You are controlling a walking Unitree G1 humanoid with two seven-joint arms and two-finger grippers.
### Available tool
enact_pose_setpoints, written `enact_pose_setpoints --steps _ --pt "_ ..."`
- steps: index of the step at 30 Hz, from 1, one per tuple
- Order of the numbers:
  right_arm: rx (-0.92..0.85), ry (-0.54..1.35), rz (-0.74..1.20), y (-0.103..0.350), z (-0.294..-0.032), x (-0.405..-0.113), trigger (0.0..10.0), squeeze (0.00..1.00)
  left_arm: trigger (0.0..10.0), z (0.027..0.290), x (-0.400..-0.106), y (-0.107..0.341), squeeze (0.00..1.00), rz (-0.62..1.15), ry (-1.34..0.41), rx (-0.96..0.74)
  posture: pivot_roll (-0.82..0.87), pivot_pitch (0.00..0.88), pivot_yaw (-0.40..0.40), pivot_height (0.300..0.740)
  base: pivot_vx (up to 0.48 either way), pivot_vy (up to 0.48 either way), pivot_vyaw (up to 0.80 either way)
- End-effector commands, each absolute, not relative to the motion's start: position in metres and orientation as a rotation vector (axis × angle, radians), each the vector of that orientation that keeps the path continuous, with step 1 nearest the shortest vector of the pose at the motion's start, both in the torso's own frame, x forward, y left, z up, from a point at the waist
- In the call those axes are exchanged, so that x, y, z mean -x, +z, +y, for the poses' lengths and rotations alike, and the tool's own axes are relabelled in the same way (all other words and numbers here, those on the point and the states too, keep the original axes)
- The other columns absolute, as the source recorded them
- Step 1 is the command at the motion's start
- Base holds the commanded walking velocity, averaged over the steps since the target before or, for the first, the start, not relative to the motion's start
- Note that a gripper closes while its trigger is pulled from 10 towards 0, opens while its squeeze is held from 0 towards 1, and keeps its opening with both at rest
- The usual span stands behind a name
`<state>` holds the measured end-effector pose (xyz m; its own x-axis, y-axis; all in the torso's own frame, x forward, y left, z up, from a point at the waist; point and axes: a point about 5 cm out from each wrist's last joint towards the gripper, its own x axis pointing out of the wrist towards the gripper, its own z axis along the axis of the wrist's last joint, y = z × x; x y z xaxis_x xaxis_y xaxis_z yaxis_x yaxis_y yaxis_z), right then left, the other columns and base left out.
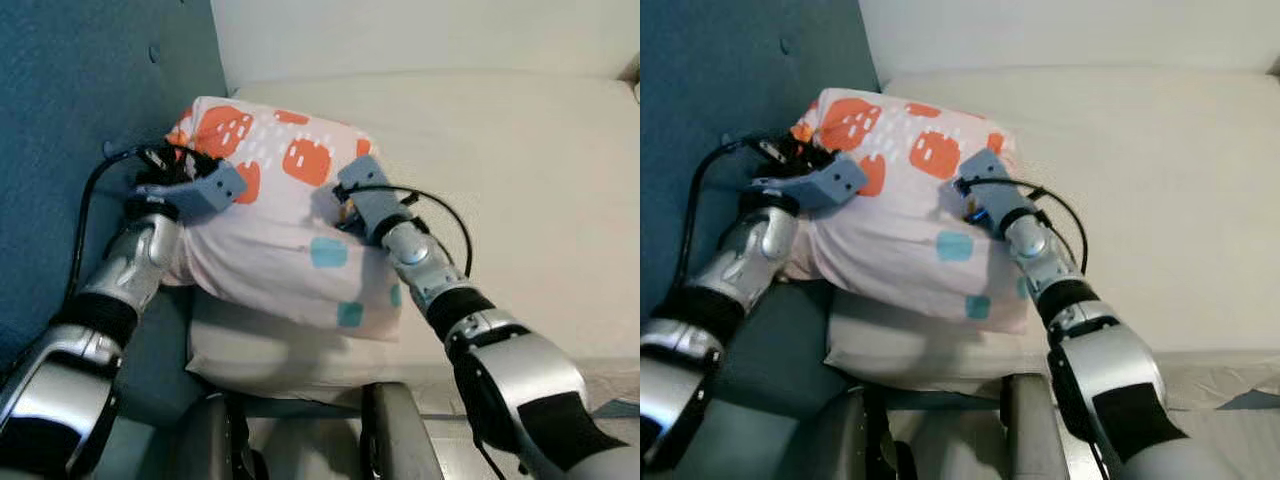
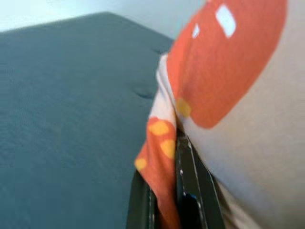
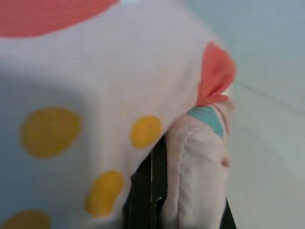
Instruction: Clean up the room
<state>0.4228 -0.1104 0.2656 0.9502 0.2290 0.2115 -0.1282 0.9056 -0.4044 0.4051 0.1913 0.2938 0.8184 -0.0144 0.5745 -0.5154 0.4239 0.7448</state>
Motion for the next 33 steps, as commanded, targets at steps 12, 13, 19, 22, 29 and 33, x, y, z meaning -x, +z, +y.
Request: enact_pose_setpoints --steps 12,13,19,22,29,33 --pt "0.280 0.445 -0.348 0.278 -0.050 -0.412 10.0 0.00 10.0 0.196 -0.390 0.357 0.00 -0.769 0.482 -1.107 0.09 0.348 -0.004 0.598 0.000 0.000 0.00" --pt "0.290 0.463 -0.314 0.267 -0.048 -0.411 10.0 0.00 10.0 0.199 -0.389 0.350 0.00 -0.755 0.471 -1.124 0.09 0.349 -0.005 0.598 0.000 0.000 0.00" --pt "0.292 0.480 -0.093 0.215 -0.055 -0.408 10.0 0.00 10.0 0.206 -0.387 0.309 0.00 -0.632 0.362 -1.180 0.10 0.352 -0.010 0.598 0.000 0.000 0.00" --pt "0.303 0.457 0.040 0.184 -0.065 -0.405 10.0 0.00 10.0 0.206 -0.383 0.279 0.00 -0.535 0.287 -1.187 0.10 0.349 -0.007 0.598 0.000 0.000 0.00" --pt "0.330 0.292 0.204 0.144 -0.103 -0.398 10.0 0.00 10.0 0.192 -0.370 0.237 0.00 -0.399 0.170 -1.139 0.11 0.347 -0.004 0.598 0.000 0.000 0.00" --pt "0.332 0.238 0.267 0.128 -0.119 -0.394 10.0 0.00 10.0 0.179 -0.363 0.226 0.00 -0.381 0.097 -1.110 0.12 0.346 -0.002 0.598 0.000 0.000 0.00"
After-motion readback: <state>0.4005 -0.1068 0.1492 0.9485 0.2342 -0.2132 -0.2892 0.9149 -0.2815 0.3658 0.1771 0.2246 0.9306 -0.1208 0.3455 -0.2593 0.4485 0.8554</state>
